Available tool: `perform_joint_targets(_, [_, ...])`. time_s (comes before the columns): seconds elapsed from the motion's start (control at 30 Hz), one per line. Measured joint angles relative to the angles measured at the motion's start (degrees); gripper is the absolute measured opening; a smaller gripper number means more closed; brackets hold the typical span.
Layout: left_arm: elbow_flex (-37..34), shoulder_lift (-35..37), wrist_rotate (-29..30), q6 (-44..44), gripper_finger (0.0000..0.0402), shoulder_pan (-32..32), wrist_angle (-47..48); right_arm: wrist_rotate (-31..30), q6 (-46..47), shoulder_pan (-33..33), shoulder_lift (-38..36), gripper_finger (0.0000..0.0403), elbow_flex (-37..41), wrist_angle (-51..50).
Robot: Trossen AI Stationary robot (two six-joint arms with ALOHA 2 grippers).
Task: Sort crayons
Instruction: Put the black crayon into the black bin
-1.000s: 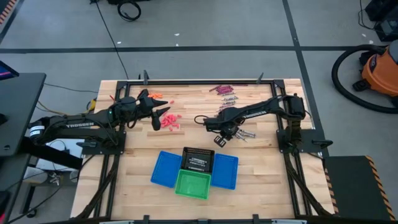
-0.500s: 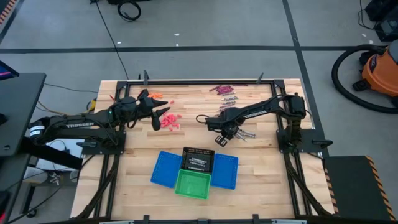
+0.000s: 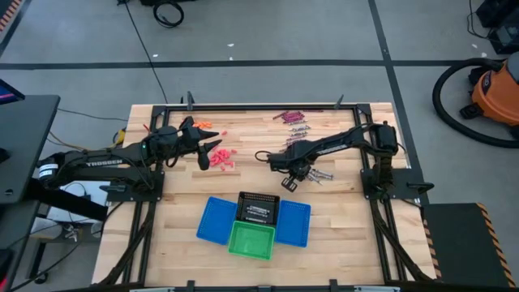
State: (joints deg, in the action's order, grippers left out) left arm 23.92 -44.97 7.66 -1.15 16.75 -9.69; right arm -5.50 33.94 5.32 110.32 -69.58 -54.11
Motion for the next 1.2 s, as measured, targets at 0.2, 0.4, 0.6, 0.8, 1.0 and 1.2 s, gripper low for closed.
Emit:
perform_joint_targets(0.2, [0.00, 0.00, 0.01, 0.00, 0.0141, 0.00, 0.05, -0.77, -1.71, 0.07, -0.37, 0.0020, -3.15, -2.18])
perform_joint_targets(0.4, [0.00, 0.00, 0.02, 0.00, 0.0141, 0.00, 0.11, -0.87, -2.33, 0.00, -0.67, 0.0020, -4.42, -3.61])
perform_joint_targets(0.6, [0.00, 0.00, 0.02, -0.02, 0.0141, 0.00, 0.15, -0.87, -2.43, 0.00, -0.72, 0.0020, -4.46, -3.78])
perform_joint_targets(0.8, [0.00, 0.00, 0.02, -0.01, 0.0141, 0.00, 0.19, 0.73, -2.86, -0.01, -0.74, 0.0020, -5.09, -4.50])
perform_joint_targets(1.0, [0.00, 0.00, 0.02, -0.21, 0.0141, 0.00, 0.20, 2.15, -7.30, -3.18, -0.78, 0.0020, -12.89, -5.08])
perform_joint_targets(1.2, [0.00, 0.00, 0.04, -1.20, 0.0141, 0.03, 0.20, 2.23, -14.87, -7.41, -0.90, 0.0020, -21.86, -0.45])
